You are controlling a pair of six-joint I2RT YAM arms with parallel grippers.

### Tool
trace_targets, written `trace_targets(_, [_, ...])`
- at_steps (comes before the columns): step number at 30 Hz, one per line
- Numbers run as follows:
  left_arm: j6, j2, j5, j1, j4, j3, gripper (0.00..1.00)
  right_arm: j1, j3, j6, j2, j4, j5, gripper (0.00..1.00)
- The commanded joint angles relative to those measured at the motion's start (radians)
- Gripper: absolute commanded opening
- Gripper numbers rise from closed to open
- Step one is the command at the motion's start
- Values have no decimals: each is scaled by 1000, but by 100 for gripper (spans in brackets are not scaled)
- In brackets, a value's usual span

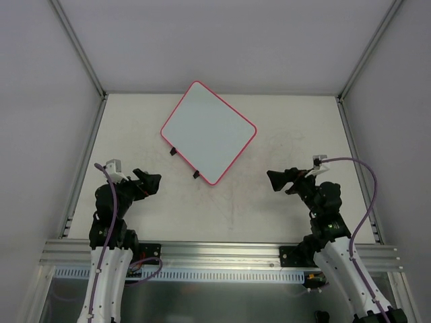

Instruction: Erase the whiteboard

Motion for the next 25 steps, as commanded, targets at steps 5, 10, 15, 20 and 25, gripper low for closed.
trace_targets(5, [54, -78, 50, -10, 44, -40, 99, -4, -112, -70, -113, -119, 81, 99])
trace_targets(10, [58, -37, 50, -12, 47, -36, 99, -4, -118, -84, -141, -126, 64, 99])
trace_targets(15, [62, -19, 36, -12, 49, -35, 99, -4, -114, -87, -149, -139, 63, 99])
trace_targets(20, [62, -15, 36, -12, 54, -35, 99, -4, -115, -78, -159, -143, 82, 99])
trace_targets(25, [62, -17, 38, -12, 52, -35, 99, -2, -94, -72, -110, -162, 99, 100])
